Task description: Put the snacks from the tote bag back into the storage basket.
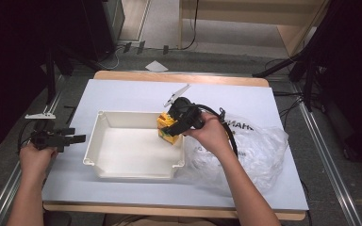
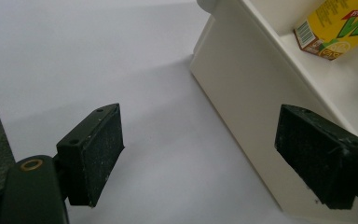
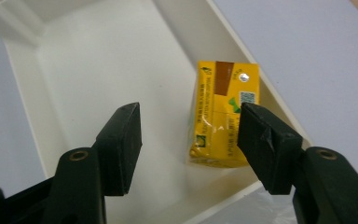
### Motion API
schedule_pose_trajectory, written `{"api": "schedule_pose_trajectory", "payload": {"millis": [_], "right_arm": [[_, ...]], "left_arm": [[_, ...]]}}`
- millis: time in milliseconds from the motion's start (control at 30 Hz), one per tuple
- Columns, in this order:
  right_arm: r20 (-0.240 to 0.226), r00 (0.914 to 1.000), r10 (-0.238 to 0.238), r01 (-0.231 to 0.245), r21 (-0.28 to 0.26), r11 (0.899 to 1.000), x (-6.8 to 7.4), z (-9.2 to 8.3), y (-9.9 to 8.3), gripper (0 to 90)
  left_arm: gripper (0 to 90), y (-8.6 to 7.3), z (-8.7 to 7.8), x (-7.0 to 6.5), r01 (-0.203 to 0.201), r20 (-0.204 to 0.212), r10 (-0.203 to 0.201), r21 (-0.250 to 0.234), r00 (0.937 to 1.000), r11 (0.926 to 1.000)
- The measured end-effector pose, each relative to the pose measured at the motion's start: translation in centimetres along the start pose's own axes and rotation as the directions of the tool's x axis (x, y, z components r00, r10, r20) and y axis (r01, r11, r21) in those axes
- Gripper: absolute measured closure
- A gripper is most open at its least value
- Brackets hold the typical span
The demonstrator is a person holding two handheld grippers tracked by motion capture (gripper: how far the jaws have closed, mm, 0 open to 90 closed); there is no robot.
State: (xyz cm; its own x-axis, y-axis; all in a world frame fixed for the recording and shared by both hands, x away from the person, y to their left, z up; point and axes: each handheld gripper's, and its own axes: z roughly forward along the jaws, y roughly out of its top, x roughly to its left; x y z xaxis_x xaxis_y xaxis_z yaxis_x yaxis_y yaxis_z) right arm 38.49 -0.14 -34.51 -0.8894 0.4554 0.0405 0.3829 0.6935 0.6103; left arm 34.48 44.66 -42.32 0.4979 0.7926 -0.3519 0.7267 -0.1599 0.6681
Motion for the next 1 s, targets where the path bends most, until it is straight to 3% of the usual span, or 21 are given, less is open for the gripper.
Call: {"api": "schedule_pose_trajectory", "payload": {"millis": [633, 933, 1000], "right_arm": [[-0.081, 0.9963, -0.027, 0.030, 0.029, 0.999, 1.9, 1.3, -0.6, 64.1], [-0.087, 0.9961, -0.012, 0.014, 0.026, 1.000, 1.4, 1.6, -1.3, 88.7], [-0.099, 0.9951, 0.004, 0.000, 0.035, 0.999, 1.1, 1.9, -1.6, 90.0]], "left_arm": [[16.2, 0.4, 0.3, 0.0, -0.004, 0.000, 0.004, 0.003, 1.0000, 1.0000], [16.2, 0.4, 0.3, 0.0, -0.007, 0.002, 0.007, 0.001, 1.0000, 1.0000], [16.2, 0.4, 0.3, 0.0, -0.009, 0.009, 0.009, 0.000, 0.9999, 1.0000]]}}
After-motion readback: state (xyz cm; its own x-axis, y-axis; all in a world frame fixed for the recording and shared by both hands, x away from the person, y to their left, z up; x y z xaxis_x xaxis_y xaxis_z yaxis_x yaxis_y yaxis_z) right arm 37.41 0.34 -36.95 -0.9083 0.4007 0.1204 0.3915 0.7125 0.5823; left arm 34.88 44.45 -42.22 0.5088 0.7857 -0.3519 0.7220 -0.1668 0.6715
